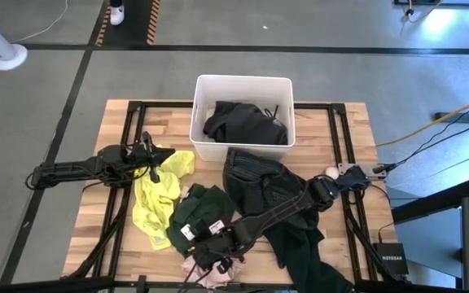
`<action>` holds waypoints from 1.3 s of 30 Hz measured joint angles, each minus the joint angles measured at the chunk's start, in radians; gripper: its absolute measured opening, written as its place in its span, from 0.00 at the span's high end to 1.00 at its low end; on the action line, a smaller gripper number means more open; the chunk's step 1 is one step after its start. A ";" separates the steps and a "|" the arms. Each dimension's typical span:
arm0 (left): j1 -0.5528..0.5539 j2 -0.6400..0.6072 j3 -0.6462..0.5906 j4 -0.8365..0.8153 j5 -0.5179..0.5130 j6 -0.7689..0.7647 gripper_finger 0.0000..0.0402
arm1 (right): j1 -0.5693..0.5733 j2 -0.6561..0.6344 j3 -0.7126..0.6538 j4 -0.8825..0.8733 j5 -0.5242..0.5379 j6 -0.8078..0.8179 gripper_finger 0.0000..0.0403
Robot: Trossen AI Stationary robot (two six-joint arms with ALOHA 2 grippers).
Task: Sort clothes
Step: Put the white sock into the white laundry organizer
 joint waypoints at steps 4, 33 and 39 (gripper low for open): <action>0.000 0.000 0.000 0.000 0.000 0.000 0.97 | 0.000 0.010 0.000 0.013 0.005 -0.021 0.57; 0.000 0.000 0.000 0.000 0.000 -0.004 0.97 | -0.010 -0.079 0.032 -0.046 0.137 0.080 0.96; 0.000 0.000 0.000 0.000 0.001 -0.004 0.97 | -0.019 -0.165 0.034 -0.106 0.252 0.112 0.98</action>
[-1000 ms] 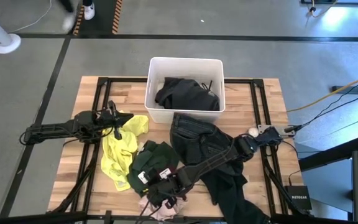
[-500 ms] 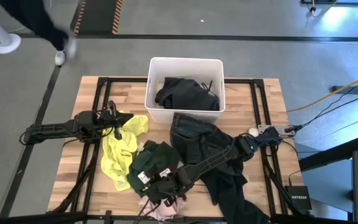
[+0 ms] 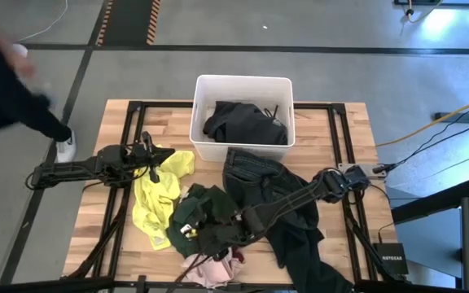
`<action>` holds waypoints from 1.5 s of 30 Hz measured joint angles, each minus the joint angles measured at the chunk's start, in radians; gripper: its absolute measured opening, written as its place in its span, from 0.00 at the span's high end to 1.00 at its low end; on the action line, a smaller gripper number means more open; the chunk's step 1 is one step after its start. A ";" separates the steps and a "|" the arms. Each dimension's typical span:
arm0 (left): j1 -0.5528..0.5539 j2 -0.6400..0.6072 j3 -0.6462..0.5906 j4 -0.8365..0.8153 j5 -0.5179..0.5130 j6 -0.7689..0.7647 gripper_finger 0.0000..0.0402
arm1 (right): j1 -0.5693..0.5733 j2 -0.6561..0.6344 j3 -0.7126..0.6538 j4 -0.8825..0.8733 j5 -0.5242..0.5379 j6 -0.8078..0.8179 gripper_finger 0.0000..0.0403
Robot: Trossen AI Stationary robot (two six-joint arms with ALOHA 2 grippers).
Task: Sort clothes
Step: Put the white sock into the white laundry organizer
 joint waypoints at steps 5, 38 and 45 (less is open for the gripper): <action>0.000 0.000 0.000 0.000 0.000 0.000 0.97 | -0.022 -0.081 0.000 -0.028 0.154 0.003 0.97; 0.000 0.000 0.000 0.000 0.000 0.004 0.97 | -0.519 -0.304 -0.008 -0.341 0.363 0.460 0.96; 0.000 0.000 0.000 0.000 0.000 0.013 0.97 | -0.525 -0.301 -0.009 -0.452 0.292 0.582 0.91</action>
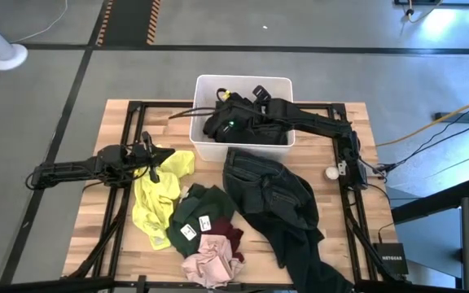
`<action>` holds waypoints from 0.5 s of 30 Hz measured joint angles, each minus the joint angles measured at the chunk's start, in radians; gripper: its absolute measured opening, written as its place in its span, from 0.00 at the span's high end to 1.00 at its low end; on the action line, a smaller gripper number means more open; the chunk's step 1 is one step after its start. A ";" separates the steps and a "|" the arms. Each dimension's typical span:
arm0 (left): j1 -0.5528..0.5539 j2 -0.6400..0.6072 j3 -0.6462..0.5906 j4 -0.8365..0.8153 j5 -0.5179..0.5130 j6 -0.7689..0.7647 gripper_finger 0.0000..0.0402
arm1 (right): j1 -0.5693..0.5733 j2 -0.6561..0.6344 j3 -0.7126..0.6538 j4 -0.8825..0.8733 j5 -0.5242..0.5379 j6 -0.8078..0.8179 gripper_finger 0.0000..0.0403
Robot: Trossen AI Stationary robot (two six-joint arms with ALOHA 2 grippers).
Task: Sort clothes
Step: Put the white sock into the white laundry organizer
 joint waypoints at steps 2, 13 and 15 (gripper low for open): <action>0.000 0.000 0.000 0.000 0.000 0.000 0.97 | 0.012 0.000 0.000 -0.004 0.004 0.019 0.85; 0.000 0.000 0.000 0.000 0.000 0.003 0.97 | 0.100 0.000 0.004 -0.016 -0.019 0.014 0.51; 0.000 0.000 0.000 0.000 0.000 0.005 0.97 | 0.127 0.001 0.007 -0.022 -0.061 0.014 0.48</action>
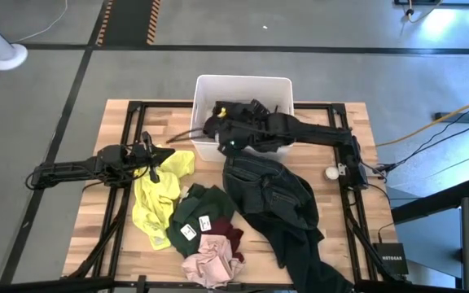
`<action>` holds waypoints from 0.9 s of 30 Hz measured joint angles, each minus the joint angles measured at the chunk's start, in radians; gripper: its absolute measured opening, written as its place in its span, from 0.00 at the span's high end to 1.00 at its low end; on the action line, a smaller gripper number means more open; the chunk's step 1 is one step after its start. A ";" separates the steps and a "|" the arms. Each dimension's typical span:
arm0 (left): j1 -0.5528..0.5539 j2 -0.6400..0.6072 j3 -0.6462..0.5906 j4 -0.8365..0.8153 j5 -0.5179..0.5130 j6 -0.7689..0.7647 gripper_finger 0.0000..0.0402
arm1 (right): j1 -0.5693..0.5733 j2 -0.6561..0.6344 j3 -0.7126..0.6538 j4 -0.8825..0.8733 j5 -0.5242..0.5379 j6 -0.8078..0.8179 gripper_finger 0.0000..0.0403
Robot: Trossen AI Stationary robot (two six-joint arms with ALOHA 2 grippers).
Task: Sort clothes
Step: Put the white sock into the white laundry organizer, then put the red underwear into the white laundry organizer
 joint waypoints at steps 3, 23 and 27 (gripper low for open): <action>0.000 0.000 0.000 0.000 0.000 0.009 0.97 | 0.051 0.000 0.000 0.000 -0.071 0.001 0.46; 0.000 0.000 0.000 0.000 0.000 -0.010 0.97 | 0.402 0.001 -0.340 0.350 -0.393 0.045 0.46; 0.000 0.000 0.000 0.000 0.000 -0.004 0.97 | 0.418 0.002 -0.500 0.496 -0.401 0.056 0.46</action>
